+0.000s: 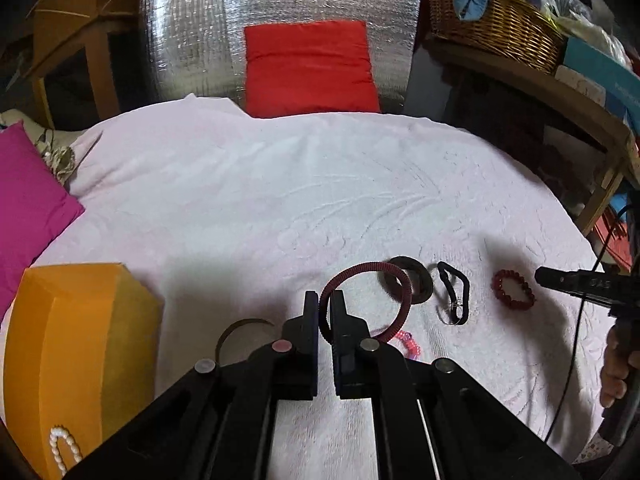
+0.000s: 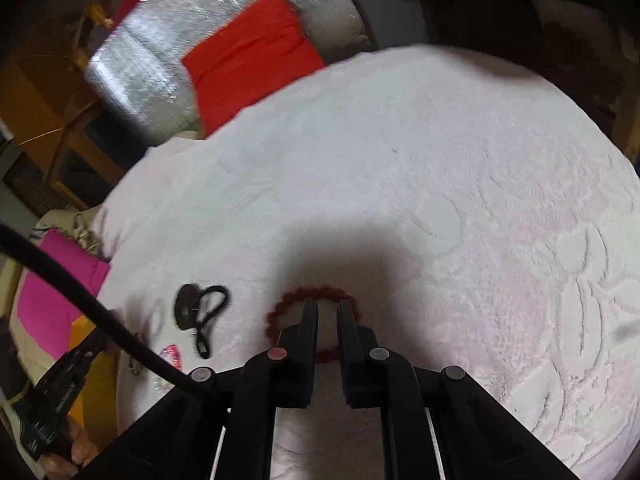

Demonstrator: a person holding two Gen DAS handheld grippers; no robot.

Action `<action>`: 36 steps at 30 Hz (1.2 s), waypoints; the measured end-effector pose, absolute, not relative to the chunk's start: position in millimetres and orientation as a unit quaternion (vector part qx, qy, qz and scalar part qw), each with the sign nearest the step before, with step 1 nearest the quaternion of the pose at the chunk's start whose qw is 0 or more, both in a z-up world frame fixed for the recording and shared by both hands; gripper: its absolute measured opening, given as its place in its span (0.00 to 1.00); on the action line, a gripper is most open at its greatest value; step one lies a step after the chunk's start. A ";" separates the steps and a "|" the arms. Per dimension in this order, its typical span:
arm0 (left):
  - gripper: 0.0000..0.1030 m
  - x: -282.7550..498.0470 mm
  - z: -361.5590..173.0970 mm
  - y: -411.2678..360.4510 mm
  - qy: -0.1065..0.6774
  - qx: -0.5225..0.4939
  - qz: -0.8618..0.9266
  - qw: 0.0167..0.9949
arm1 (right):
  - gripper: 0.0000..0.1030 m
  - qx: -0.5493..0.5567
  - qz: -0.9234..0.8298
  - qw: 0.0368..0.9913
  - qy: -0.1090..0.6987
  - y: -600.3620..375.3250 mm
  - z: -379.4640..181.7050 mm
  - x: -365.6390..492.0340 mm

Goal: Organize jewelry
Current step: 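Move the right tool to the red bead bracelet while the left tool grasps the dark red cord bangle, then grasp the red bead bracelet with the right tool while the left tool carries the bangle into the box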

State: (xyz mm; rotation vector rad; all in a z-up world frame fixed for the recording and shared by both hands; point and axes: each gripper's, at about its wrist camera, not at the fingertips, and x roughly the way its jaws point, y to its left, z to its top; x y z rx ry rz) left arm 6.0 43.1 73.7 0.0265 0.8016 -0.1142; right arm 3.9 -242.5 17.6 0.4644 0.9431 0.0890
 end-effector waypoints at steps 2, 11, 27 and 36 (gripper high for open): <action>0.05 4.3 74.9 45.9 0.388 0.013 -0.049 0.920 | 0.26 0.215 0.035 0.864 0.453 -241.8 14.2 8.1; 0.05 -5.5 81.6 61.8 0.380 -0.001 -0.033 0.924 | 0.16 0.092 0.007 0.883 0.460 -205.1 -1.4 24.8; 0.05 -59.6 131.0 132.5 0.286 -0.057 0.031 0.956 | 0.10 0.190 0.116 0.916 0.334 -162.8 76.3 -16.9; 0.05 -73.7 121.0 202.9 0.305 -0.085 0.099 0.943 | 0.10 0.192 0.267 0.881 0.341 -53.2 91.9 -48.9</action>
